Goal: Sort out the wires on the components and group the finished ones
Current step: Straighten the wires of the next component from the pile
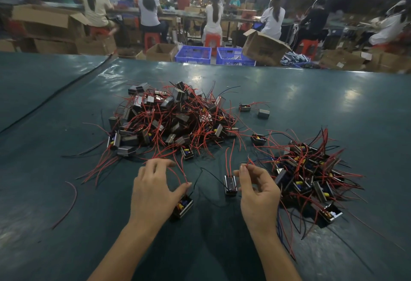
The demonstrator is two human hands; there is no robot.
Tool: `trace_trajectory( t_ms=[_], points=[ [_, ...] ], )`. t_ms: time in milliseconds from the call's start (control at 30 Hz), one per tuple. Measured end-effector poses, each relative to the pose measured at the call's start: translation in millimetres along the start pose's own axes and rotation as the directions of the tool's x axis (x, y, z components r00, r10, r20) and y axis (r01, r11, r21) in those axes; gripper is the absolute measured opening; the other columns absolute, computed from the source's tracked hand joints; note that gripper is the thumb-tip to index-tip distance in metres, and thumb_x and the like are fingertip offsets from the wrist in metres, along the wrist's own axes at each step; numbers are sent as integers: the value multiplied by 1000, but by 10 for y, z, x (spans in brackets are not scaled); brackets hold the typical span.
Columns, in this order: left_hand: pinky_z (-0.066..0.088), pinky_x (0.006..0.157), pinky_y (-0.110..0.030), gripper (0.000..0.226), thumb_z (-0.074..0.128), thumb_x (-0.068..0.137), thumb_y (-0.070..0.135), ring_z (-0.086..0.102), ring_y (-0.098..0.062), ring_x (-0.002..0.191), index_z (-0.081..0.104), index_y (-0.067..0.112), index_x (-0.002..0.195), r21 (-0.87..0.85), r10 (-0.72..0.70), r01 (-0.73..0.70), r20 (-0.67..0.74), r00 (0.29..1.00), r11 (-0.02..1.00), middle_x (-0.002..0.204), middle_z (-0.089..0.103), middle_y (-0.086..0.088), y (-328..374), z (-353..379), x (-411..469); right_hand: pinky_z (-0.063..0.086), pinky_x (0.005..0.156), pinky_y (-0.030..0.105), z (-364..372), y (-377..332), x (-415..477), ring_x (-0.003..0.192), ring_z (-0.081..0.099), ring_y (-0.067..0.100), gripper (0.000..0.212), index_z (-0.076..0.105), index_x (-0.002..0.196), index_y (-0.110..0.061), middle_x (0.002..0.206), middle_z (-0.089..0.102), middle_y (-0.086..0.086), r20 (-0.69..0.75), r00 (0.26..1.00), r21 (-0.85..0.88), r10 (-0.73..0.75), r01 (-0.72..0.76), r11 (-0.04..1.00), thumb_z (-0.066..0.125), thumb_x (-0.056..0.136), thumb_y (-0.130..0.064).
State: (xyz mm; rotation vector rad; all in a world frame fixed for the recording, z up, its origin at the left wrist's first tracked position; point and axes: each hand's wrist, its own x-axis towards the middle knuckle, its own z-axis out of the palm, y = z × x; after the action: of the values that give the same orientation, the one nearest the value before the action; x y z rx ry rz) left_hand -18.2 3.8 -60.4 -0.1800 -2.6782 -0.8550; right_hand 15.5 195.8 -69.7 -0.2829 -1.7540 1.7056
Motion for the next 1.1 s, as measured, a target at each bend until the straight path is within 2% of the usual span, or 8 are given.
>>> trace_trajectory(
  t_ms=[133,233,333,500,633,733,867,1100],
  points=[
    [33,88,-39,18,81,77,28,59,-24,103,76,20,93,131,195,-189,-37,980,973,107,65,3,1,34,0,53,66,18,-1,1,-2,75,68,5,7,67,90,-19,82,74,-8,11,1000,7,-11,11,1000,64,92,-13],
    [24,89,-29,25,61,76,12,63,-15,99,75,19,96,22,295,-295,-18,955,955,99,70,10,59,44,-32,51,65,14,4,4,-14,73,68,5,7,68,89,-19,82,74,-7,30,999,30,-29,28,999,65,91,-13],
    [20,95,-20,22,56,79,22,58,1,96,70,25,95,-198,226,-220,9,974,955,93,65,22,144,34,-49,52,66,17,31,-1,-52,73,68,10,4,70,88,-24,81,74,-6,85,992,21,-93,92,996,66,87,-23],
    [41,85,-34,11,67,84,31,59,-1,78,69,20,84,-210,339,-359,-122,933,910,80,63,16,145,40,-31,52,69,21,97,40,-149,74,67,12,8,68,91,-30,80,72,-8,219,960,-9,-173,179,984,70,88,-23],
    [52,71,-31,19,66,88,30,63,-5,79,73,13,93,-327,408,-434,-149,901,839,86,68,12,146,26,-27,53,69,22,144,75,-199,72,68,14,11,66,92,-32,78,71,-6,274,949,-11,-153,162,987,69,86,-22],
    [53,66,-31,22,62,90,29,63,-7,75,74,13,98,-353,471,-484,-130,873,801,85,69,10,184,41,-49,55,70,27,170,70,-226,73,69,14,13,67,92,-30,79,71,-9,305,940,-18,-151,164,986,70,88,-18],
    [55,64,-27,20,62,91,29,65,-1,73,72,17,102,-365,474,-494,-150,868,789,87,71,13,232,20,-80,50,70,17,179,31,-227,75,68,8,11,69,93,-25,81,71,-11,307,939,12,-156,160,987,68,89,-15],
    [52,58,-24,18,62,91,27,60,-1,64,72,12,85,-365,448,-495,-212,869,788,75,66,10,280,-8,-89,51,71,18,265,25,-293,76,68,6,16,73,88,-18,82,73,-4,257,963,68,-85,69,995,70,86,-3]
  ],
)
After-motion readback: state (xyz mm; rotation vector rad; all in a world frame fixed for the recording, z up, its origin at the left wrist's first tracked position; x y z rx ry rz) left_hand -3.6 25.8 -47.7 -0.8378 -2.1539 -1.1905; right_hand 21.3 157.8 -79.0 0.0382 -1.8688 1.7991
